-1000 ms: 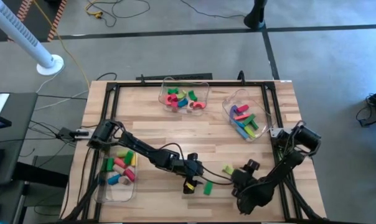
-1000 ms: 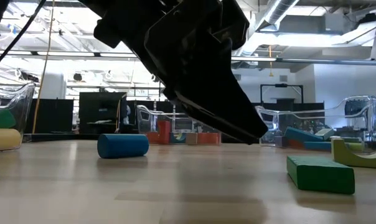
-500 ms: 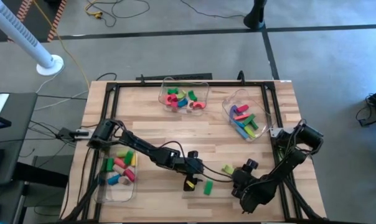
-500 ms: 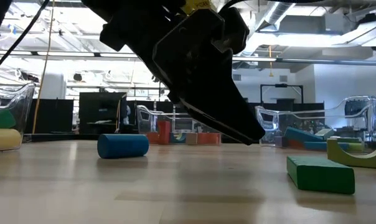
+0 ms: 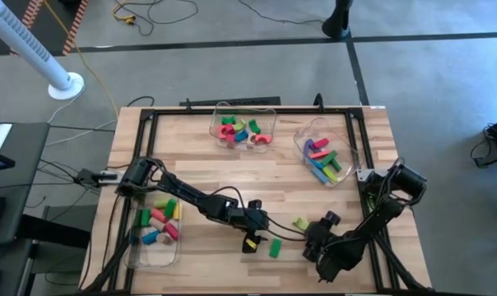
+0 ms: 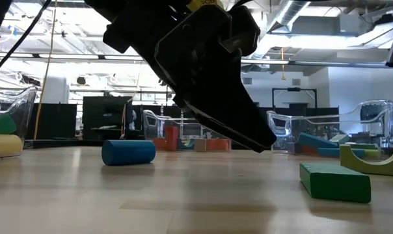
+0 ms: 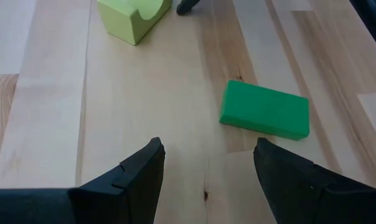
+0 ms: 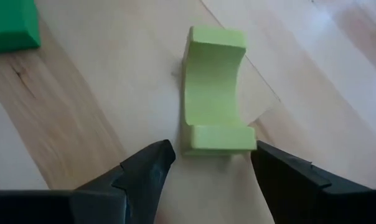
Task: Sort blocks by size
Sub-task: Put the light green arch block into the middle transparent bin
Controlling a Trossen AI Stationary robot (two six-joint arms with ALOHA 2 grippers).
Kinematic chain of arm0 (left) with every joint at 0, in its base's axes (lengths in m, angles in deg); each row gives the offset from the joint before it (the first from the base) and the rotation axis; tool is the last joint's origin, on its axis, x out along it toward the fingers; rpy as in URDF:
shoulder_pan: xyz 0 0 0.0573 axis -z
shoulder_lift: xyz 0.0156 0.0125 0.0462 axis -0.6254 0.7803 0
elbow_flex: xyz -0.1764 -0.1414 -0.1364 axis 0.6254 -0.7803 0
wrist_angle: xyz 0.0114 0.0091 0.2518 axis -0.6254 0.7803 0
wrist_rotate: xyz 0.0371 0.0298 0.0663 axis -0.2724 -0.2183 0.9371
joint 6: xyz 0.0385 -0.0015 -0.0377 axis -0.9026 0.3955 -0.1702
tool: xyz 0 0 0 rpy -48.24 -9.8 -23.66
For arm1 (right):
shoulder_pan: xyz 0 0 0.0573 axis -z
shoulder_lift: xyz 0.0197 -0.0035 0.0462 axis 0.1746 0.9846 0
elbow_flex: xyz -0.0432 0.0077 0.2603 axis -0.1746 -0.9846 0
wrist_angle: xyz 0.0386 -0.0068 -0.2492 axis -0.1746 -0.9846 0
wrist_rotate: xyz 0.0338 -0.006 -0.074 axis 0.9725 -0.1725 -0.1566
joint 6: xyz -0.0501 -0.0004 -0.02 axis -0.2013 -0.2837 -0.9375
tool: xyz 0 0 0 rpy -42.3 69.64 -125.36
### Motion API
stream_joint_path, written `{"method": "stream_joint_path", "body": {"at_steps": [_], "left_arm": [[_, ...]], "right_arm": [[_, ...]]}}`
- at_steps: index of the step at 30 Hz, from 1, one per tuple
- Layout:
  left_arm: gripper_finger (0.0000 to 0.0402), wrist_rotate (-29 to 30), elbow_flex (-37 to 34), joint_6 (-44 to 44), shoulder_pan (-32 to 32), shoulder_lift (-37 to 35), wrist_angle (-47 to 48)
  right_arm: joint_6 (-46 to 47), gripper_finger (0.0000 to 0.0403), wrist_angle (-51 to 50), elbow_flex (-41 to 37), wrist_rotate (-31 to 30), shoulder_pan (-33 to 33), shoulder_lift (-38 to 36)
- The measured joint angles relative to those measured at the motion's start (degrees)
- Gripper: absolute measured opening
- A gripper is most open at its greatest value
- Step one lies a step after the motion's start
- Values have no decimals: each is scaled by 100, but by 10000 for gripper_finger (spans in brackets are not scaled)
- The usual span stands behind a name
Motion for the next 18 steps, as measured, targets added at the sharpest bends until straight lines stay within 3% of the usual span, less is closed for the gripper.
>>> {"method": "stream_joint_path", "body": {"at_steps": [12,18], "left_arm": [[237,-7,0,61,13,-2,2],[237,-9,0,60,17,-2,23]], "right_arm": [[-58,265,190,9,-260,186,11],[-171,210,189,17,-310,302,11]]}}
